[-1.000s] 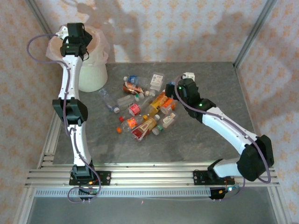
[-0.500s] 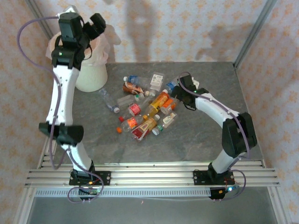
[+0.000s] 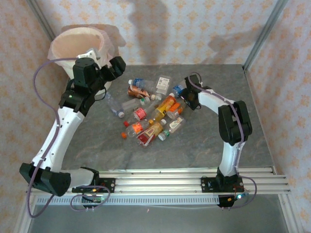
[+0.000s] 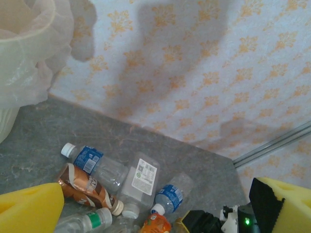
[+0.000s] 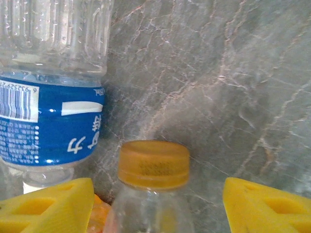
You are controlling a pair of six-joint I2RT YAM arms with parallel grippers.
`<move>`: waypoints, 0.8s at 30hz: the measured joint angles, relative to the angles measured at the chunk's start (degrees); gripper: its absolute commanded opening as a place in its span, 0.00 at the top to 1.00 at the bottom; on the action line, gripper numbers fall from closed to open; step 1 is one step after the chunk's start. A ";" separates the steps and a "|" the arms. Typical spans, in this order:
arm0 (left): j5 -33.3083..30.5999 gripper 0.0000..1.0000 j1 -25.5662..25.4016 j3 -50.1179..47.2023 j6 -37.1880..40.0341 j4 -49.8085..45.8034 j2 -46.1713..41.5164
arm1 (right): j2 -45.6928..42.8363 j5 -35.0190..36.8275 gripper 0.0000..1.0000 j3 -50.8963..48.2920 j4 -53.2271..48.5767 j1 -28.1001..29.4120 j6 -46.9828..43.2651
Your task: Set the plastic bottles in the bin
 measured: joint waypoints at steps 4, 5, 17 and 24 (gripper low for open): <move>0.98 0.00 0.00 -2.38 0.22 -0.94 -2.82 | 1.84 -1.60 0.33 0.24 1.70 -0.02 1.90; 1.38 0.00 0.00 -2.78 0.26 -1.22 -3.41 | 2.29 -2.19 0.33 0.17 2.21 -0.02 2.47; 4.59 0.00 -0.09 -9.01 -0.11 -1.42 -3.93 | 4.04 -3.19 0.64 -1.51 5.86 -0.17 3.82; 6.54 0.00 -1.84 -9.55 -0.22 -0.81 -1.44 | 1.53 -1.95 0.71 -6.25 12.17 -0.07 3.30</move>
